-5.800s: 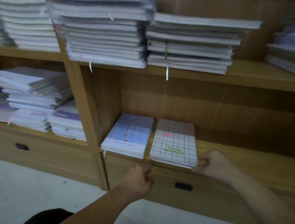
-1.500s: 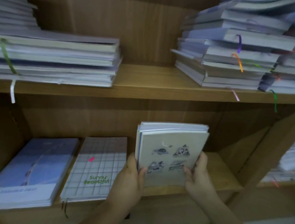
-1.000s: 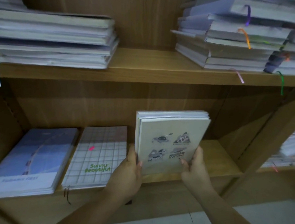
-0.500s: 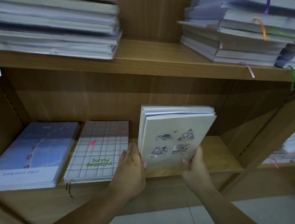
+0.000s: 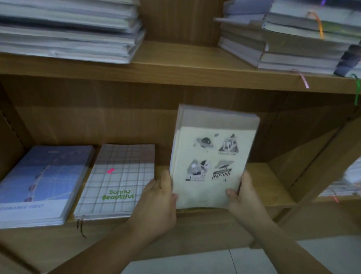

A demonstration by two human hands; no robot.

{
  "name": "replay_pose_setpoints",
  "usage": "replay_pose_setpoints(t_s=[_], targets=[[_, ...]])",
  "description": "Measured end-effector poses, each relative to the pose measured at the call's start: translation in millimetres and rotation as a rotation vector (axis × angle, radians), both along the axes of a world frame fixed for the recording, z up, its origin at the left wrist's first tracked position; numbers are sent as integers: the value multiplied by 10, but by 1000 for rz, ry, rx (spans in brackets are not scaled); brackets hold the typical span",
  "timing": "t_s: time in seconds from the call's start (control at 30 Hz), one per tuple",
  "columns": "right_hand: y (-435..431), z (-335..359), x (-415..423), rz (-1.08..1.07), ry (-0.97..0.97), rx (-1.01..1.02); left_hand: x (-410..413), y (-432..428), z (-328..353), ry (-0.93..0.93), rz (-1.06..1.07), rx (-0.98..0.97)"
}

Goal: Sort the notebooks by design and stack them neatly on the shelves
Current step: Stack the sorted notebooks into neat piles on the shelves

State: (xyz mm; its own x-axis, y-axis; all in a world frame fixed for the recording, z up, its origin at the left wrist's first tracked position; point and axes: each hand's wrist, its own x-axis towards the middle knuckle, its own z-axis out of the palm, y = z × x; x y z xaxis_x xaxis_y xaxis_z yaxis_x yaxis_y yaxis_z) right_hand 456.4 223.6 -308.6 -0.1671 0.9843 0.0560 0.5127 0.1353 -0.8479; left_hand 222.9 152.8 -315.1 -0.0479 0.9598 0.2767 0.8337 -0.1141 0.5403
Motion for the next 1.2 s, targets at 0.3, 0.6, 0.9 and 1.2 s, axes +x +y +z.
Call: replay_pose_setpoints(t_s=[0.3,0.6,0.9,1.2], targets=[[-51,-68,269,33,-134,-236,267,-78,58,-386,112,-456],[100,-110,48,-45,-192,-178,231,60,-174,-413,237,-447],[164,-83,-188,-97,-104,-141,40,-40,-70,-431,133,-321],[92,-44,-41,39,-129,-184,-123,-135,-119,-101,68,-288]])
